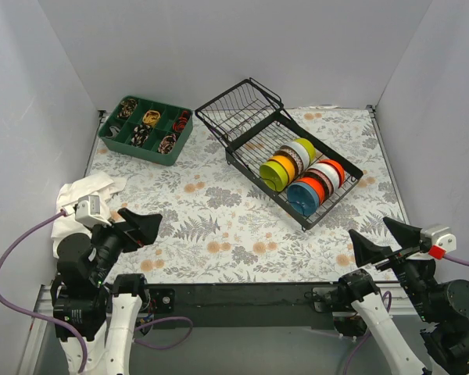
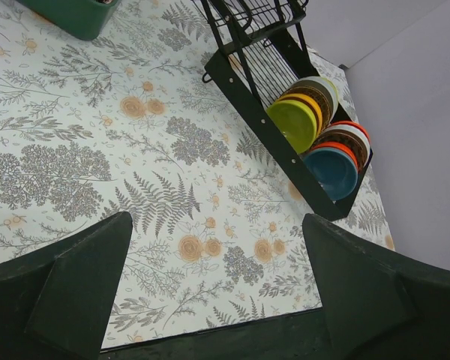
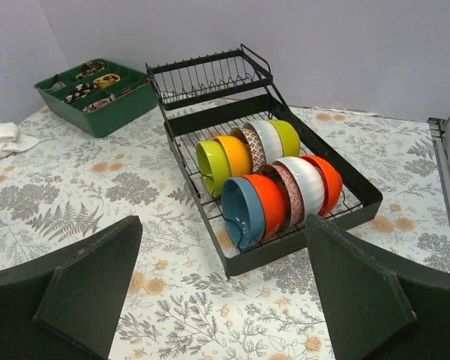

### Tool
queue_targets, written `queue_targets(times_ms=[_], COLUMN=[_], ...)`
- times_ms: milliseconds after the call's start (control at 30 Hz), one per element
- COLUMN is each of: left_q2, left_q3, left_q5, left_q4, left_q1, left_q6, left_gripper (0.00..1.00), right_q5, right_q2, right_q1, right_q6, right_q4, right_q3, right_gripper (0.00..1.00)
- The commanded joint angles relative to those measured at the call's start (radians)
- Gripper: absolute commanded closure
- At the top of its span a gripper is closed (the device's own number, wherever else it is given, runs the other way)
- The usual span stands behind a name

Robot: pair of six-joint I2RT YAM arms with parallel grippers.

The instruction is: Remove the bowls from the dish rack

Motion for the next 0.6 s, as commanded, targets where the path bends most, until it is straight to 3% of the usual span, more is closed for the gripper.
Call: queue_targets(times_ms=[0, 300, 567], left_q2=[0.029, 0.056, 0.141], left_q3=[-0.012, -0.037, -0.055], left_q5=[0.025, 0.042, 0.056], left_q4=[0.007, 0.028, 0.067], left_q1=[0.005, 0.005, 0.004], left_q6=[0.01, 0.022, 0.033], left_gripper=[0.02, 0.02, 0.02], right_q5=[0.004, -0.031, -0.097], right_q2=[0.021, 0.111, 0.311], right_q1=[0.004, 0.004, 0.003], right_q6=[0.004, -0.011, -0.036], right_q4=[0.01, -0.002, 0.0], right_q3=[0.017, 0.025, 0.028], right_gripper=[0.01, 0.01, 0.01])
